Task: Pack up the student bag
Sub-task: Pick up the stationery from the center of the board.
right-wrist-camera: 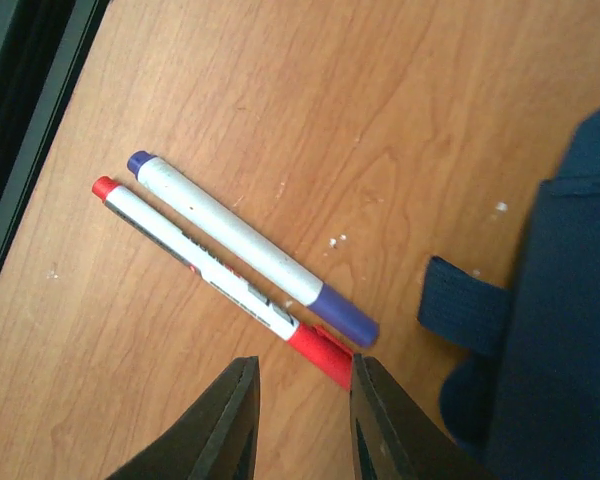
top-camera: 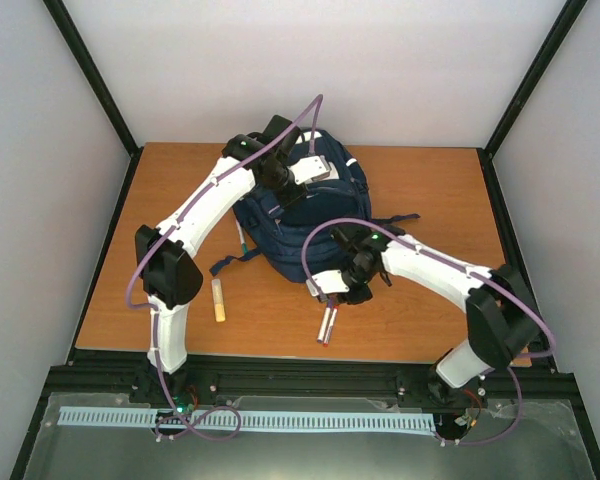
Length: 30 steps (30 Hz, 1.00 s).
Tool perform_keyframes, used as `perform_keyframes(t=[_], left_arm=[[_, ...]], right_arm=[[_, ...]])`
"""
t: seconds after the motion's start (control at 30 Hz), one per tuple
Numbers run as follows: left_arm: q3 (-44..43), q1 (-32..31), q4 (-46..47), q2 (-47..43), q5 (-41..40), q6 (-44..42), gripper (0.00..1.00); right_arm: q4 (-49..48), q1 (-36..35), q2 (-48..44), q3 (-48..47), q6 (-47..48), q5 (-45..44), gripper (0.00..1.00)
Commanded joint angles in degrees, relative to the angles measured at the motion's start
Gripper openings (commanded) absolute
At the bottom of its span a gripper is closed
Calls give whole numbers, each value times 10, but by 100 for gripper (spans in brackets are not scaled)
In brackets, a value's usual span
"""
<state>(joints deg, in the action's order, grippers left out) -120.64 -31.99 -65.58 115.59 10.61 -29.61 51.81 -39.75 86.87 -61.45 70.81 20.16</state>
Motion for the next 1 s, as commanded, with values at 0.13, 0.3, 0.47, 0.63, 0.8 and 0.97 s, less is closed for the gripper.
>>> perform_keyframes(t=[0.13, 0.3, 0.47, 0.63, 0.8, 0.97], left_arm=[[-45, 2, 20, 1, -4, -4, 1], [-45, 2, 19, 1, -14, -9, 1], [-39, 1, 19, -3, -21, -12, 1], [-36, 2, 18, -2, -21, -12, 1], [-36, 1, 17, 1, -18, -12, 1], [-32, 2, 17, 1, -17, -11, 1]], right_arm=[[-11, -43, 93, -32, 74, -26, 25], [-15, -57, 115, -25, 87, -33, 25], [-21, -60, 127, -10, 96, -44, 24], [-22, -60, 129, 3, 118, -47, 22], [-25, -60, 139, 8, 122, -52, 24], [-30, -61, 153, 6, 115, -57, 28]])
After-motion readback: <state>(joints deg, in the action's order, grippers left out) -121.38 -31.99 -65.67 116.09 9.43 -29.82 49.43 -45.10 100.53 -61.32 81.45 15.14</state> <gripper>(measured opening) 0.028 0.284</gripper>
